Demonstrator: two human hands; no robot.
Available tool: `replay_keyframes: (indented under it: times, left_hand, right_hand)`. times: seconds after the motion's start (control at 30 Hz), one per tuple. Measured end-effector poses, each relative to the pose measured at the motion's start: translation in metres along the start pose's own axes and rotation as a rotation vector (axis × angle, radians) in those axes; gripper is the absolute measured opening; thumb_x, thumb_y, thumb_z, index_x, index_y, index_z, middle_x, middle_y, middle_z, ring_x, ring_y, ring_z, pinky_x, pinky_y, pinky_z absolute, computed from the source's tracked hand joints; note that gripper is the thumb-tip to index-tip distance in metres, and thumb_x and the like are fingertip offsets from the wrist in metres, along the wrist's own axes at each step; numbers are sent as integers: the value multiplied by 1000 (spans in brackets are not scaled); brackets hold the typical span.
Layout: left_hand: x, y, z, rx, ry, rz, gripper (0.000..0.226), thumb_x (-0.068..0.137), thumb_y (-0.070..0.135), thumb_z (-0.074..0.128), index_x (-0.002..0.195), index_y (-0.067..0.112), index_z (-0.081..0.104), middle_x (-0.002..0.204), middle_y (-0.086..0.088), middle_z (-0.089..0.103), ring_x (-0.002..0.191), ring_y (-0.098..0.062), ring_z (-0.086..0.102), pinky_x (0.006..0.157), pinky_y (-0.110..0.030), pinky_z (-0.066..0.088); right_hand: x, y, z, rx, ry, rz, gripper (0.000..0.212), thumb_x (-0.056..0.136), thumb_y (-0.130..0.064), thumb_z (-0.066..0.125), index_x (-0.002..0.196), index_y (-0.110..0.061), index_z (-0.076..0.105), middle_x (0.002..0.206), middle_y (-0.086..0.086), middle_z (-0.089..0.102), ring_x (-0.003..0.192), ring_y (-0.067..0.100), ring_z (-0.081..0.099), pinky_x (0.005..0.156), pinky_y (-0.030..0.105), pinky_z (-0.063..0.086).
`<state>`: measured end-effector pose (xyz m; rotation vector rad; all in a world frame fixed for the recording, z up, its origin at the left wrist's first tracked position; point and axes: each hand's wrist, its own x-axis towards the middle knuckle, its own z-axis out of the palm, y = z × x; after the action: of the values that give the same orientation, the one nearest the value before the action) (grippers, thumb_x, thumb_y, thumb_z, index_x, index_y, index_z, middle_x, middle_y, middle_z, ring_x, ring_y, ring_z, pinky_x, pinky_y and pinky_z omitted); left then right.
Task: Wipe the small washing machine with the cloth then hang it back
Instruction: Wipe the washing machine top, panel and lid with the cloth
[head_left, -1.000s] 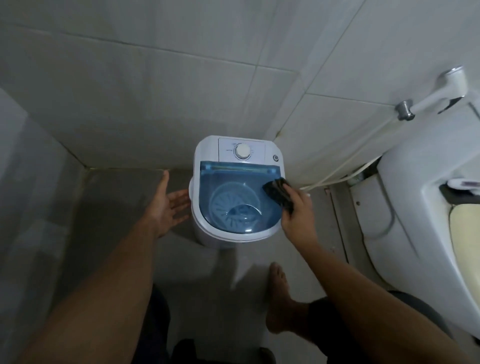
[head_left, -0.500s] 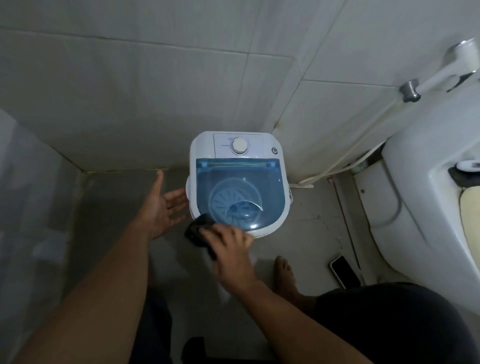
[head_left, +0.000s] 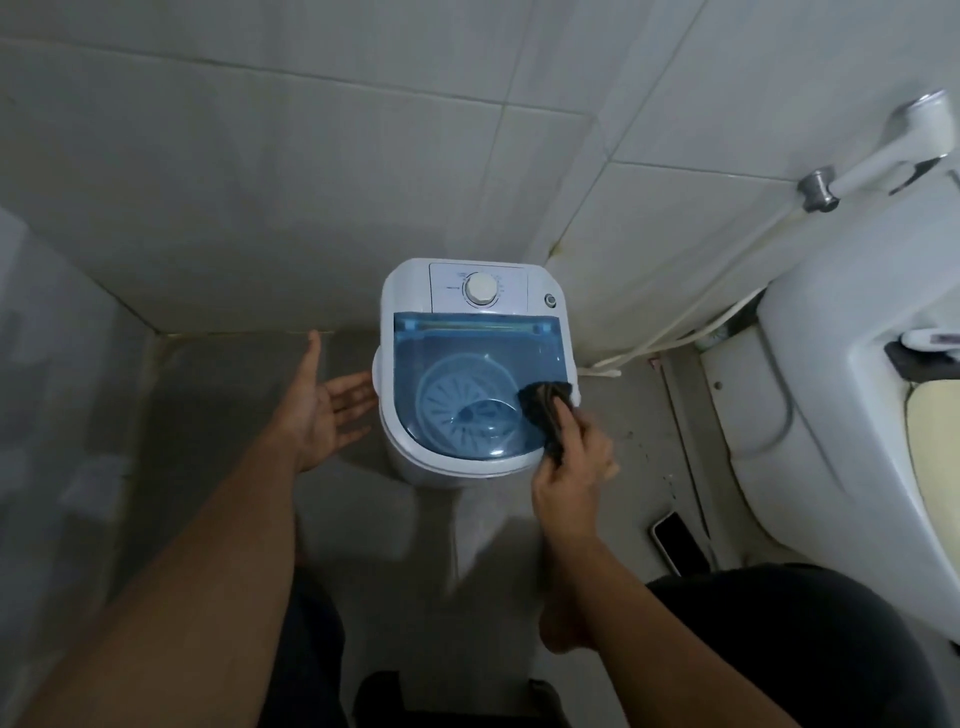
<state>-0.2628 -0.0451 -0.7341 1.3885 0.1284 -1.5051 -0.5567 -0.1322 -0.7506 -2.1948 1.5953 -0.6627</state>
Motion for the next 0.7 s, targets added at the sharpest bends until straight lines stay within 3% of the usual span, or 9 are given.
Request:
replay_keyframes:
  times: [0.17,0.23,0.3,0.4,0.5,0.57,0.7]
  left_hand:
    - [4,-2,-16,-25,8,-17,105,64,97,37,118,13,71,128,-8,69,125,-24,58,114,-52,34]
    - [6,0,-15,-24,-2,-24,108,64,98,34,119,12,69,129,-8,68,124,-22,58,114,-50,33]
    - [6,1,-13,-18,-2,-34,109,65,98,31,121,12,69,127,-8,69,124,-21,58,115,-50,32]
    - [8,1,-12,-20,-3,-41,112,64,98,34,128,11,65,129,-8,68,128,-23,57,117,-52,29]
    - [6,-1,-13,-29,5,-33,108,64,97,37,124,12,66,131,-8,67,126,-23,57,115,-53,33]
    - [5,-1,-12,-33,-1,-25,103,66,96,37,118,12,69,129,-9,68,125,-23,58,115,-52,33]
    - [5,-1,-11,-16,-8,-22,101,69,95,35,116,13,72,125,-8,71,125,-24,58,116,-52,31]
  right_hand:
    - [-47,-67,40,-43,-289,-348,73,72,-14,52,144,-29,52,137,4,50,119,31,50,93,49,39]
    - [-53,-77,44,18,-464,-583,75,73,-10,59,146,-27,51,135,5,51,115,32,51,89,50,43]
    - [-49,-77,35,138,-540,-670,76,73,-5,59,147,-21,51,133,9,53,115,34,52,91,51,45]
    - [-5,-58,15,325,-242,-402,71,74,5,57,143,-14,56,131,11,54,120,30,51,102,48,44]
    - [60,-14,3,285,27,-47,65,79,3,54,141,-15,57,128,11,54,118,28,51,107,50,43]
    - [81,6,3,198,10,106,63,84,-2,52,144,-19,54,130,12,53,119,32,51,108,54,43]
    - [65,5,15,137,30,204,65,85,0,57,146,-23,51,131,13,52,117,35,51,103,57,44]
